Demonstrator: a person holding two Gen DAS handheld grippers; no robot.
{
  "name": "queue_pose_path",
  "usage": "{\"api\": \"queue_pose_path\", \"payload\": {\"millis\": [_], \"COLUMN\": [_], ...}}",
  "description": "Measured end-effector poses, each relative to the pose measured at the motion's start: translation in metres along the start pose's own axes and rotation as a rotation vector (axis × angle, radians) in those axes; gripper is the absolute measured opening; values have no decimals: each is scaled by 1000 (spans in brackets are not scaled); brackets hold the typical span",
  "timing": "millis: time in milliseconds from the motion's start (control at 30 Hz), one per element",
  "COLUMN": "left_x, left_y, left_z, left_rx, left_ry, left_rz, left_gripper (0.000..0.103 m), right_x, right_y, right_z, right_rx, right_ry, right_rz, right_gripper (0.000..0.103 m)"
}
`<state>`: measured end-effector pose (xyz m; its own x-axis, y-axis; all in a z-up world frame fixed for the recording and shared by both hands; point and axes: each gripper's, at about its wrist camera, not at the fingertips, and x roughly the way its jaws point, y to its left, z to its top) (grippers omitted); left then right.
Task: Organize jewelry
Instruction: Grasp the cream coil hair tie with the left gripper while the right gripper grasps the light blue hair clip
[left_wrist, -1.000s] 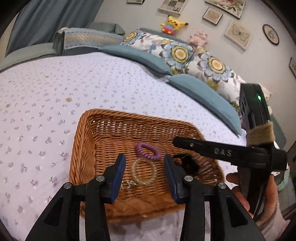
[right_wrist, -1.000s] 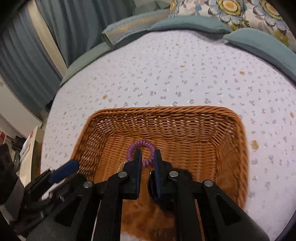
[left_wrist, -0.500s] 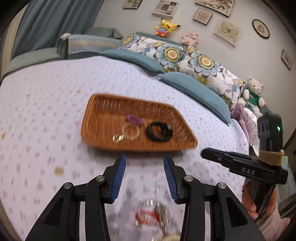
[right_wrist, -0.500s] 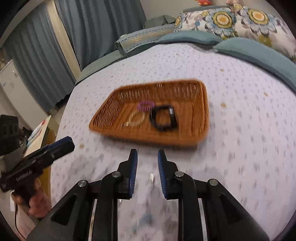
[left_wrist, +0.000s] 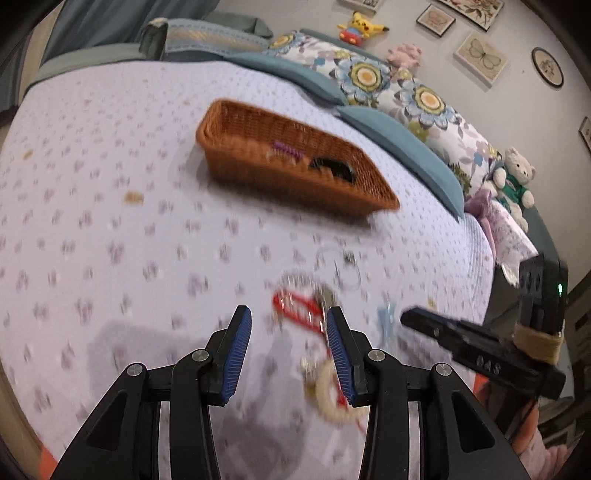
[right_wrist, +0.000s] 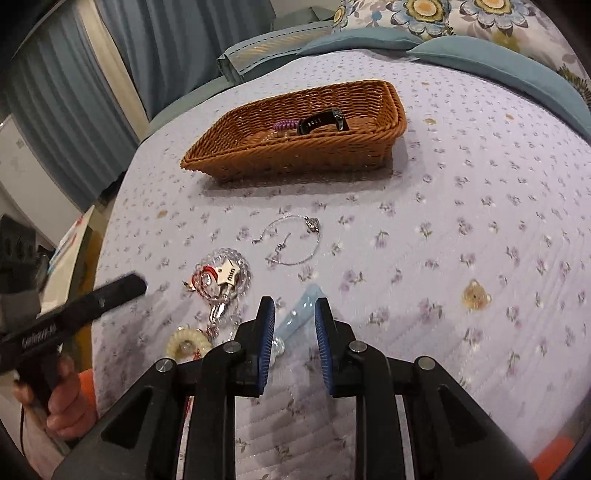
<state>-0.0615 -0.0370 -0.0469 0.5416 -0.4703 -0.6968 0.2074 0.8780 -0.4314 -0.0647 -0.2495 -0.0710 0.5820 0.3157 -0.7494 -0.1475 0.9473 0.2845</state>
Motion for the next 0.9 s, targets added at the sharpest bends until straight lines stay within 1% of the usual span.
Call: {"api": "queue_pose_path", "payload": {"millis": [67, 233, 367, 433, 567, 600, 633, 667, 700, 800, 867, 900], "left_x": [2, 8, 14, 16, 18, 18, 19, 20, 21, 22, 21, 20], "left_y": [-3, -16, -18, -21, -29, -32, -34, -36, -38, -39, -37, -37], "left_z": [-12, -32, -41, -42, -46, -47, -48, -49, -50, -49, -49, -49], "left_rx": [10, 72, 75, 88, 130, 142, 154, 162, 167, 170, 164, 162], "left_ry": [30, 83, 117, 118, 124, 126, 128, 130, 132, 127, 122, 119], "left_rz": [-19, -35, -9, 4, 19, 23, 26, 31, 37, 51, 53, 51], "left_gripper": [44, 44, 43, 43, 42, 38, 31, 28, 22, 17, 12, 11], "right_x": [3, 16, 26, 32, 38, 39, 41, 41, 43, 45, 45, 45], "right_y": [2, 7, 8, 8, 14, 14, 16, 17, 20, 24, 25, 25], "right_z": [-1, -3, 3, 6, 8, 9, 9, 9, 9, 8, 8, 8], "right_rx": [-3, -3, 16, 27, 21, 20, 19, 14, 5, -22, -29, -28], "right_ry": [10, 31, 40, 50, 42, 44, 42, 38, 36, 30, 25, 23], "right_rz": [3, -25, -57, -80, -144, -162, -175, -184, -198, -227, -225, -221], "right_gripper": [25, 25, 26, 27, 28, 28, 28, 28, 28, 27, 15, 14]}}
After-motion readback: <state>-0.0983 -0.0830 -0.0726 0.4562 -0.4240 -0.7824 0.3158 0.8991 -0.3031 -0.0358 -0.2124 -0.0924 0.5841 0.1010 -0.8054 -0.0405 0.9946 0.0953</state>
